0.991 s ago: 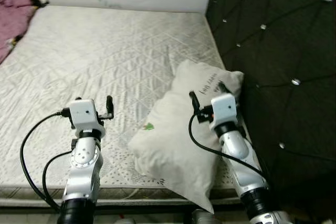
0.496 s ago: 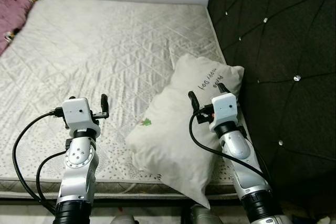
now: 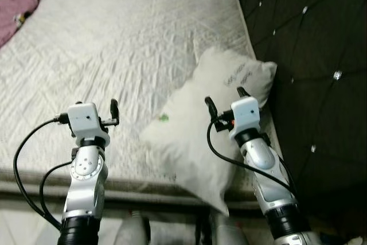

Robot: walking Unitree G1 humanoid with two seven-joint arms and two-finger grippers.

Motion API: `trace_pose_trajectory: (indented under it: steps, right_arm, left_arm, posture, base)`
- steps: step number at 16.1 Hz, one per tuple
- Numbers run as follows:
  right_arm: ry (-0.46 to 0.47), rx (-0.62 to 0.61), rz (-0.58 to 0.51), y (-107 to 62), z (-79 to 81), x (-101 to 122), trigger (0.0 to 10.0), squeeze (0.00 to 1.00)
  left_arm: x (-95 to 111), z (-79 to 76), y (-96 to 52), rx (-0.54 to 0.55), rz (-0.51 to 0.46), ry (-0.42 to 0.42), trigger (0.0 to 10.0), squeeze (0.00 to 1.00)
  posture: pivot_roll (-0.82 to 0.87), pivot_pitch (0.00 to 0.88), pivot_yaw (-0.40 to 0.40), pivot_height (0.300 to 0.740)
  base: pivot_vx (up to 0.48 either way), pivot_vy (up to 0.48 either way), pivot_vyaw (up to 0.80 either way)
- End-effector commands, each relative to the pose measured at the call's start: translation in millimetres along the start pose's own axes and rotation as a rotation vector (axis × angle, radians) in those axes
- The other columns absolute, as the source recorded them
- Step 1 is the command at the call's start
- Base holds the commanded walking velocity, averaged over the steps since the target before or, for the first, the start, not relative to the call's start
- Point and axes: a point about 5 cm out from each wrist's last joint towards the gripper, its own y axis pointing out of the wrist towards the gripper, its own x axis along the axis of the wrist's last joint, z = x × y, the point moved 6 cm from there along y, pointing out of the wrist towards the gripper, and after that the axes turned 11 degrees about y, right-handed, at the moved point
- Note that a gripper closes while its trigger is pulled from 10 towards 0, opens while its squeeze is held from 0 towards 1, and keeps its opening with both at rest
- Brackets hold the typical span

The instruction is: Clean up the room

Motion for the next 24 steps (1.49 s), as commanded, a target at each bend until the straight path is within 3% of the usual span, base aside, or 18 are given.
trace_pose_trajectory:
  steps: [1,12,18,24]
  right_arm:
    - [0.003,-0.008,0.011,-2.6,-3.4,-1.9,10.0,0.00]
    - [-0.020,0.031,0.027,-4.1,-0.8,-4.3,10.0,0.00]
    - [-0.018,0.044,0.036,-4.7,1.4,-5.2,10.0,0.00]
    - [-0.017,0.056,0.050,-3.4,3.3,-6.6,10.0,0.00]
  left_arm:
    - [0.8,-3.2,0.1,-0.010,0.003,-0.001,10.0,0.00]
    - [1.9,-8.0,-0.8,-0.011,-0.002,-0.002,10.0,0.00]
    - [2.3,-8.4,-1.3,-0.011,0.003,-0.010,10.0,0.00]
    - [3.2,-7.6,-0.9,-0.007,0.002,-0.013,10.0,0.00]
  posture:
    - [0.04,0.130,-0.024,0.611]
    - [0.03,0.139,-0.039,0.611]
    - [0.03,0.168,-0.037,0.547]
    - [0.03,0.178,-0.038,0.538]
  base:
    - [0.000,0.000,0.00]
    - [0.000,0.000,0.00]
    - [0.000,0.000,0.00]
    - [0.000,0.000,0.00]
